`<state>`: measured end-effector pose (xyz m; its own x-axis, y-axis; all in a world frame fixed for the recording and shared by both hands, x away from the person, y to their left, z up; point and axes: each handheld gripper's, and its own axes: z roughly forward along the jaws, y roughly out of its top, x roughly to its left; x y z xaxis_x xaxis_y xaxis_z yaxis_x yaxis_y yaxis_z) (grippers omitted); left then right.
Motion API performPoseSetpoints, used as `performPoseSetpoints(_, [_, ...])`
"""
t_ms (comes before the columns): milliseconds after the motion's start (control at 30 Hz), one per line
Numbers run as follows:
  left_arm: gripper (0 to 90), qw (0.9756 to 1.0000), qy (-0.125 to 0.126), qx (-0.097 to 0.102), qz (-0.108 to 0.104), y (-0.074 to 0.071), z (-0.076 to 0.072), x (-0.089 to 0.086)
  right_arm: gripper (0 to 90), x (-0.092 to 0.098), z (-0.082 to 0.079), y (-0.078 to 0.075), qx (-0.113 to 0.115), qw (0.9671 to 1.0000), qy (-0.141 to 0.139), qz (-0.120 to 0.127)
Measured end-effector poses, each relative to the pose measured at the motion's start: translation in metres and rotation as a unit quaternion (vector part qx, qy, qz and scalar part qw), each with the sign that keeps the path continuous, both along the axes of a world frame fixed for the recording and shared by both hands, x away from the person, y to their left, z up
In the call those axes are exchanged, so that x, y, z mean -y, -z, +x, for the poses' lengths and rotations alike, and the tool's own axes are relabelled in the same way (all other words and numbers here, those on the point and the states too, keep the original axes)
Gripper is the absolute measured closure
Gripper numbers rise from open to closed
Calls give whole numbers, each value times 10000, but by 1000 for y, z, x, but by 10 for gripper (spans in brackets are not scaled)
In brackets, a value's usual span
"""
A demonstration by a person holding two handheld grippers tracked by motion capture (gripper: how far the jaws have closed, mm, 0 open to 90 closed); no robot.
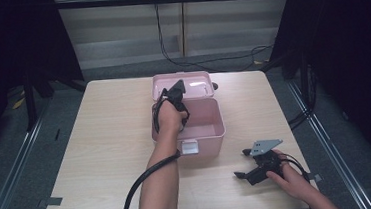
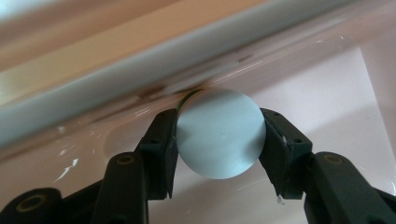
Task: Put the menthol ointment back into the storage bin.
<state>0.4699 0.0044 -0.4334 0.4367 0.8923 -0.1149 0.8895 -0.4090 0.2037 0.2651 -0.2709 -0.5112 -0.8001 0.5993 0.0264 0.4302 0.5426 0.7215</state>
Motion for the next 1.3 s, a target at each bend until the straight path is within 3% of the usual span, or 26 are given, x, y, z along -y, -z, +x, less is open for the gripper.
performPoseSetpoints(600, [496,10000,66,-4,3,3,-1,1,95,0,0,0,-1,10000,-1,0])
performPoseSetpoints(733, [493,10000,-47,-3,-40,4,-2,1,95,0,0,0,0,10000,0,1])
performPoseSetpoints(1300, [436,9999,-70,-54,-110,5,-2,-1,95,0,0,0,3,10000,-5,-2])
